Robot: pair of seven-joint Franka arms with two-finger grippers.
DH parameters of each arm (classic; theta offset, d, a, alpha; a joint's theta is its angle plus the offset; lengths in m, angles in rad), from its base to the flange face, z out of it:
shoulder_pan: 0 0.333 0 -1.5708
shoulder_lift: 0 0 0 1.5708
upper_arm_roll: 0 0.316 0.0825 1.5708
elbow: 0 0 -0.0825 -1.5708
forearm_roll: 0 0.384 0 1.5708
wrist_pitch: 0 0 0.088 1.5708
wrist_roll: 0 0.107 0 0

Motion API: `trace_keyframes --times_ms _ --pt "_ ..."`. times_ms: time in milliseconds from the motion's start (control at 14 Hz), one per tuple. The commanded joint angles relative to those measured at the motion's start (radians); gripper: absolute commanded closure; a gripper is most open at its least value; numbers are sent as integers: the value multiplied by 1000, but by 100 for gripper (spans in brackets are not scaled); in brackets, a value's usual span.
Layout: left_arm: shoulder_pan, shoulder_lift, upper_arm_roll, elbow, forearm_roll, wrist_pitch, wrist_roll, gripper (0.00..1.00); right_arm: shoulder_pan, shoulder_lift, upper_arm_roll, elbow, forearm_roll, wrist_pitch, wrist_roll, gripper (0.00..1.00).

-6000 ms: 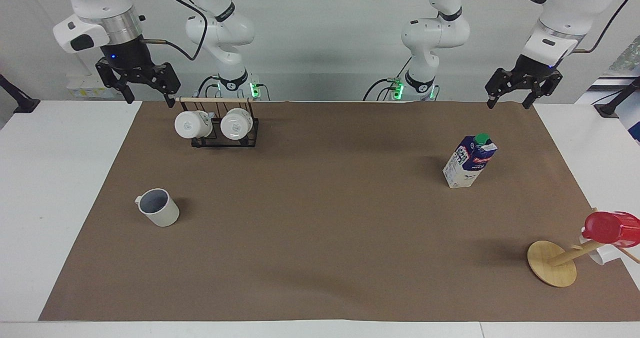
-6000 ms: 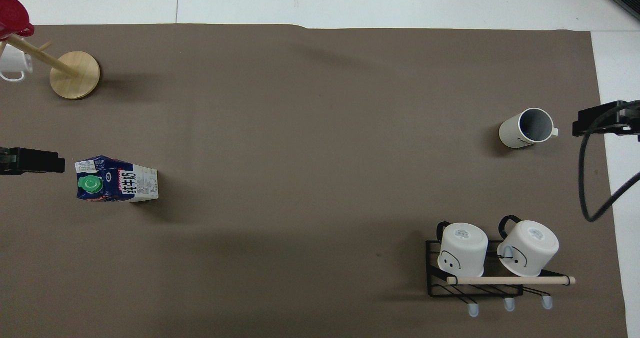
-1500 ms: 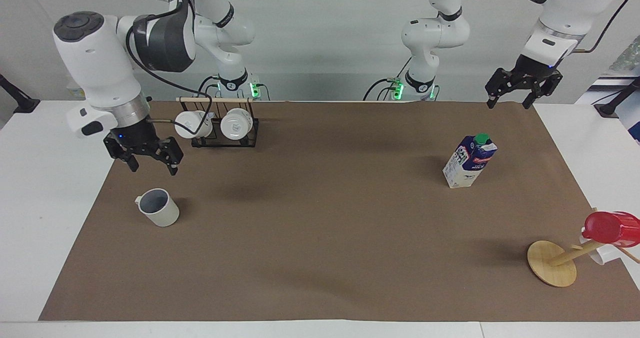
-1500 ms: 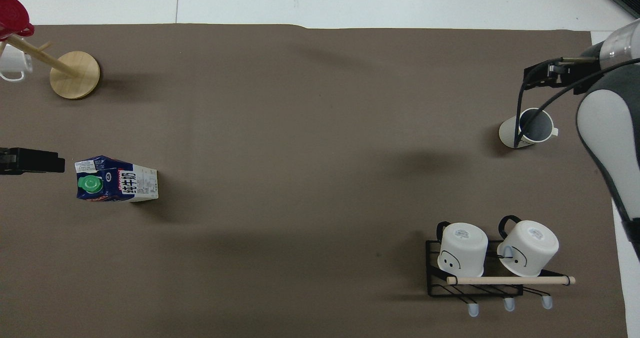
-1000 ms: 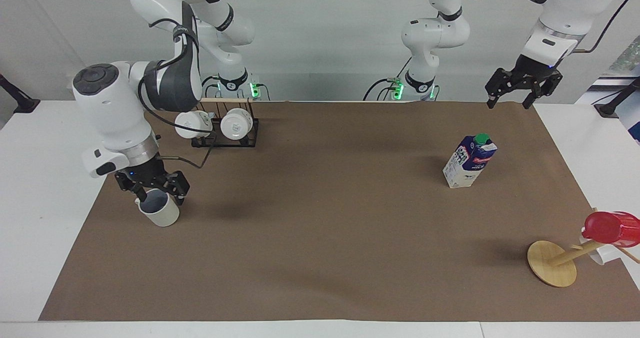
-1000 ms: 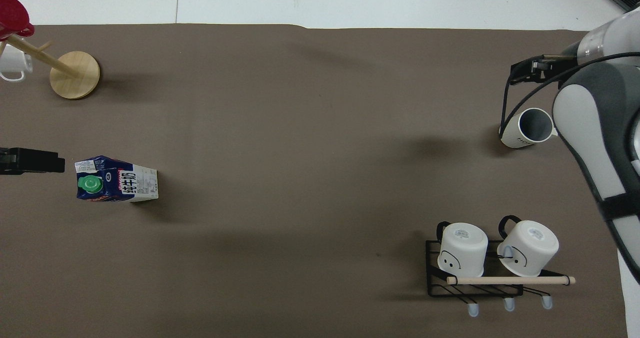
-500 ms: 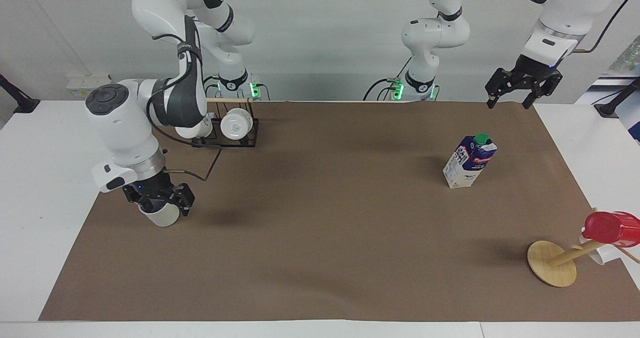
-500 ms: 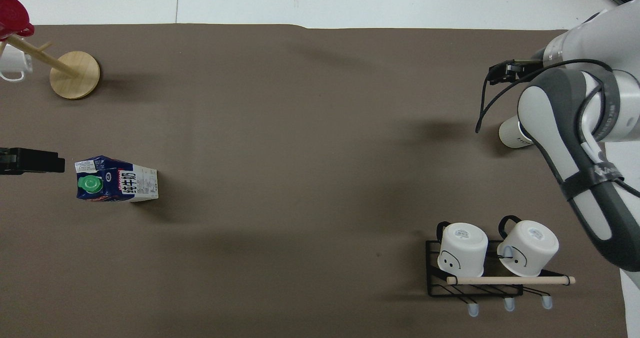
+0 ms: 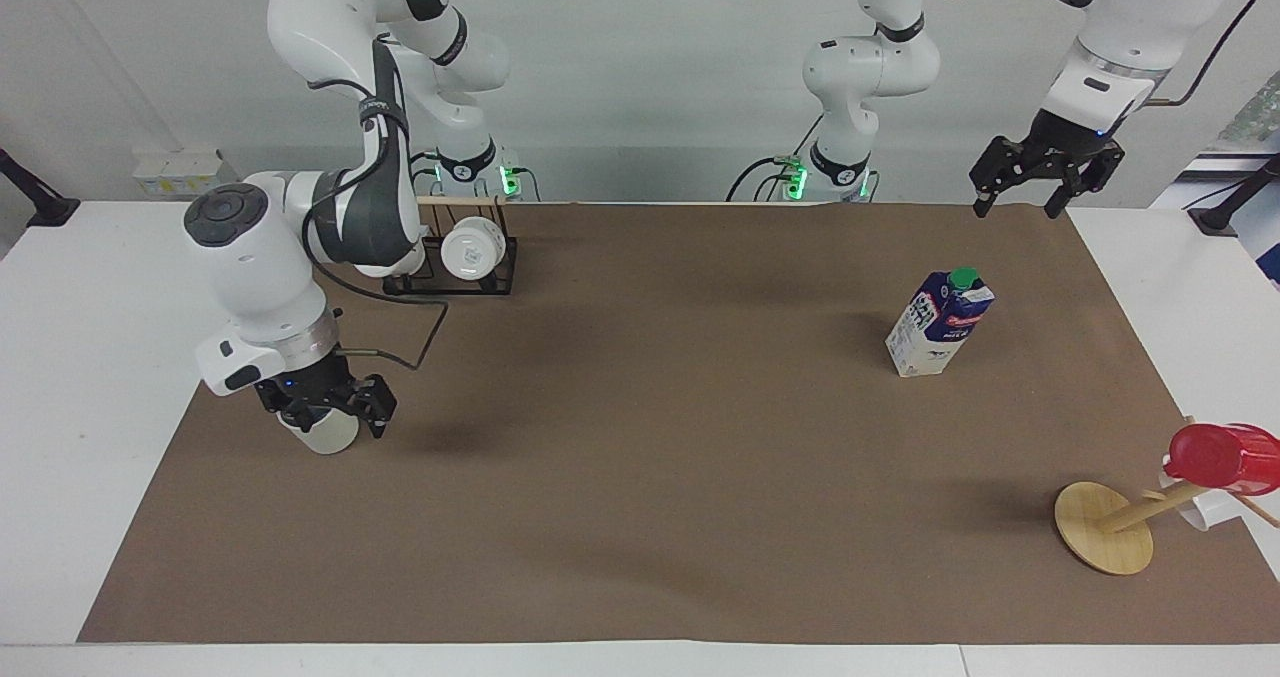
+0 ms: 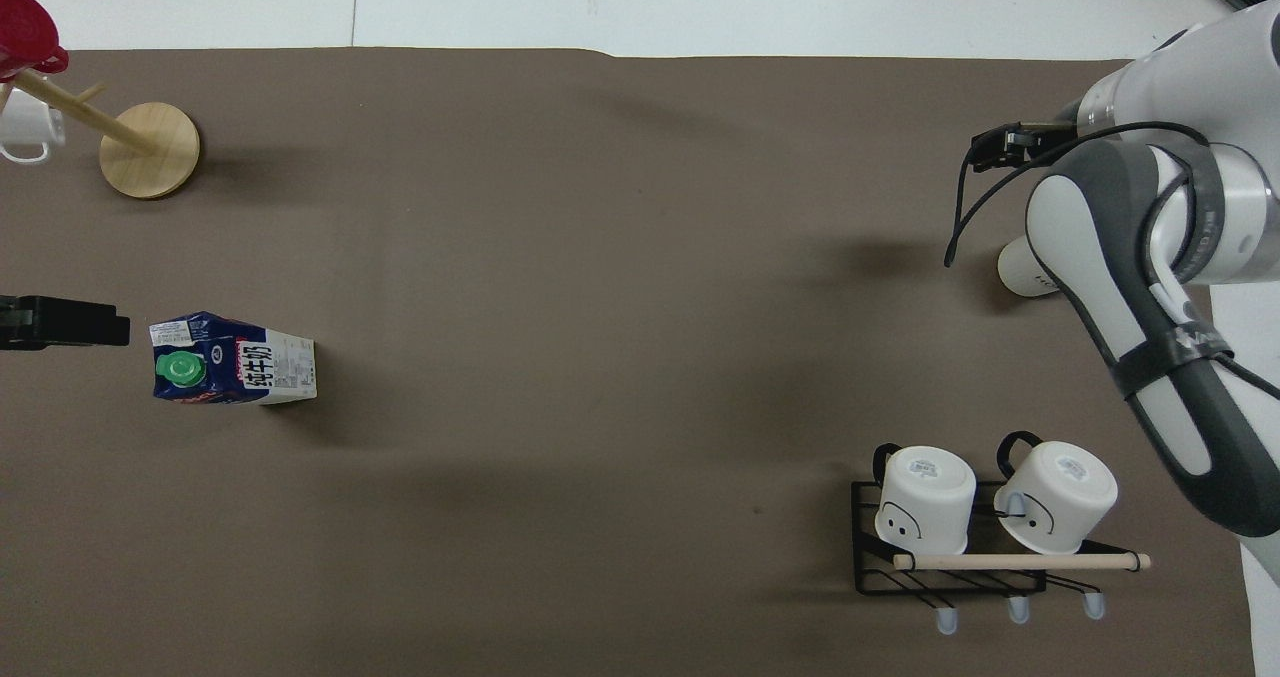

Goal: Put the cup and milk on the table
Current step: 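Lift the mug with the right gripper while the left gripper grasps the carton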

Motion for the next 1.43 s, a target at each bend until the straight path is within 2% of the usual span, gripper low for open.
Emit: trace_keyframes --times_ms 0,357,786,1000,1071,1143,1214,1357 --pt "0 1 -3 6 -9 -11 6 0 -7 -4 7 -33 20 39 -18 0" --pt "0 -24 -3 -69 -7 22 14 0 -19 -42 6 -132 22 66 -19 0" --pt "-6 -48 -4 -311 -1 304 17 0 -69 -84 4 -227 19 70 -31 0" --pt "0 -33 -3 -344 1 366 37 0 -79 -81 4 -283 19 139 -31 0" --pt "0 -31 -3 -353 1 383 37 0 -80 -73 4 -284 19 156 -31 3" --pt "0 -27 -3 -367 1 406 37 0 -79 -71 4 -284 19 164 -30 18" --pt "-2 -22 -3 -385 1 432 37 0 -77 -71 6 -284 19 164 -24 39" --pt "-2 -8 -3 -426 5 487 41 0 -74 -71 6 -283 19 158 -15 88"
